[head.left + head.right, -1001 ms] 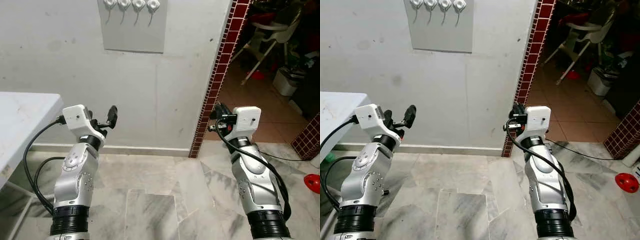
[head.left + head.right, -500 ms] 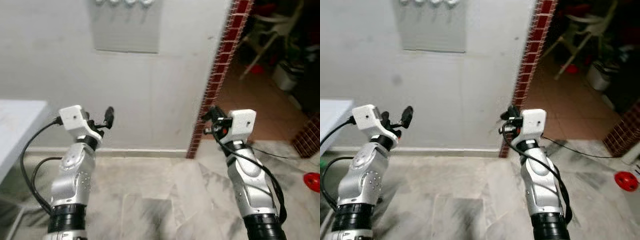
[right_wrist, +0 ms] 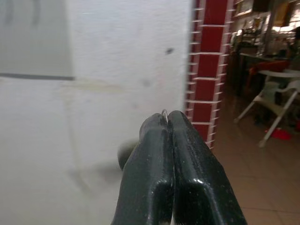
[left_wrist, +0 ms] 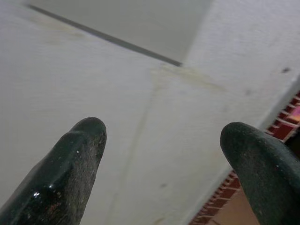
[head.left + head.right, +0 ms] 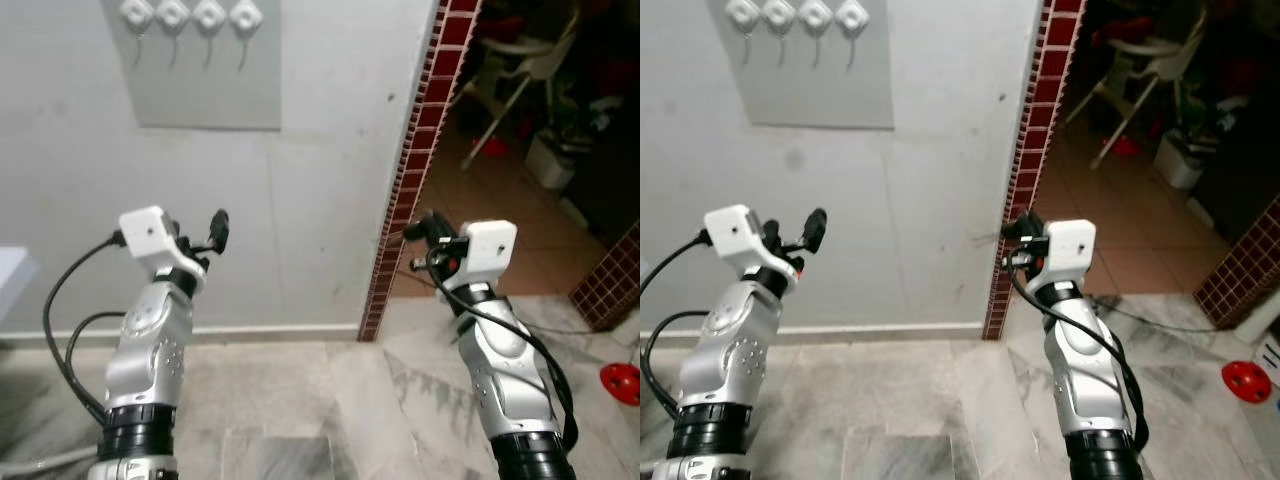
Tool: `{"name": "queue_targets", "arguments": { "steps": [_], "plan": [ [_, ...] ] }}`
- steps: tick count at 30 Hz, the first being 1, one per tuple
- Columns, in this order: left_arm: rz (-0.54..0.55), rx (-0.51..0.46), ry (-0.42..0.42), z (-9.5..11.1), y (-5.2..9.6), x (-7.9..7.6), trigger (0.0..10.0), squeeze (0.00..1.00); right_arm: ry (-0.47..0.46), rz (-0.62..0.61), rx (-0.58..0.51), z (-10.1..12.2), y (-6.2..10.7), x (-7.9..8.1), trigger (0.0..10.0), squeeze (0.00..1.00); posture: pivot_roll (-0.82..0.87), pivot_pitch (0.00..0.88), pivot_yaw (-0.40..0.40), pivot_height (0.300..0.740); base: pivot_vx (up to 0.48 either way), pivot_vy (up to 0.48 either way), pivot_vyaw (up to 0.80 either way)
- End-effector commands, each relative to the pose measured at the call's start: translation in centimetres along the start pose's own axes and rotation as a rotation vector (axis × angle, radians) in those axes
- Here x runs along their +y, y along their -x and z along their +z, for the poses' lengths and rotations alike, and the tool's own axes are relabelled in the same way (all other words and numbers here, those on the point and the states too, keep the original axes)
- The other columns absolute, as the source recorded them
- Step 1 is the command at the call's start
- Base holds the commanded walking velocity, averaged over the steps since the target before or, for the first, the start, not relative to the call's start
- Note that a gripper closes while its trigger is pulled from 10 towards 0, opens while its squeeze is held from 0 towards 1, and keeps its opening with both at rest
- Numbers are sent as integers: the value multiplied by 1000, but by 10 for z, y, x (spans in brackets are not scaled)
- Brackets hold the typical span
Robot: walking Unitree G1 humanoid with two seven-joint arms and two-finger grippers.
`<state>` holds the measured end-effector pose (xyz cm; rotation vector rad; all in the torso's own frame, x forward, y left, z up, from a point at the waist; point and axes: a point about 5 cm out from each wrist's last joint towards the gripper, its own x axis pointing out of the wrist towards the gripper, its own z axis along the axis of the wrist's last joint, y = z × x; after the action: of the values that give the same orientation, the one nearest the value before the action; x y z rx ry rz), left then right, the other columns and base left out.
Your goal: Hang keys on a hook
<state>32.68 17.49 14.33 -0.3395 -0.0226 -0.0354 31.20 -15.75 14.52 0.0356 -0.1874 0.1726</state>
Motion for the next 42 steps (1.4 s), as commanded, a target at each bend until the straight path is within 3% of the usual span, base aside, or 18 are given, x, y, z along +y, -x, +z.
{"name": "queue_targets", "arguments": {
  "steps": [1,19,28,42],
  "plan": [
    [-18,-3,-5,0,-2,-7,10000,0,5,-20,-8,4,1,-8,10000,0,30,0,-21,732,472,0,0],
    [-10,7,-14,-1,-1,-6,10000,0,1,-14,-4,3,2,-7,10000,0,33,0,-20,732,462,0,0],
    [-13,9,-32,-2,-2,-9,10000,0,2,-13,-3,4,2,-7,10000,0,33,0,-22,732,0,0,0],
    [-11,18,4,-1,-3,-7,10000,0,-4,-12,-6,4,2,-6,10000,0,31,0,-19,732,0,110,0]
  ]
}}
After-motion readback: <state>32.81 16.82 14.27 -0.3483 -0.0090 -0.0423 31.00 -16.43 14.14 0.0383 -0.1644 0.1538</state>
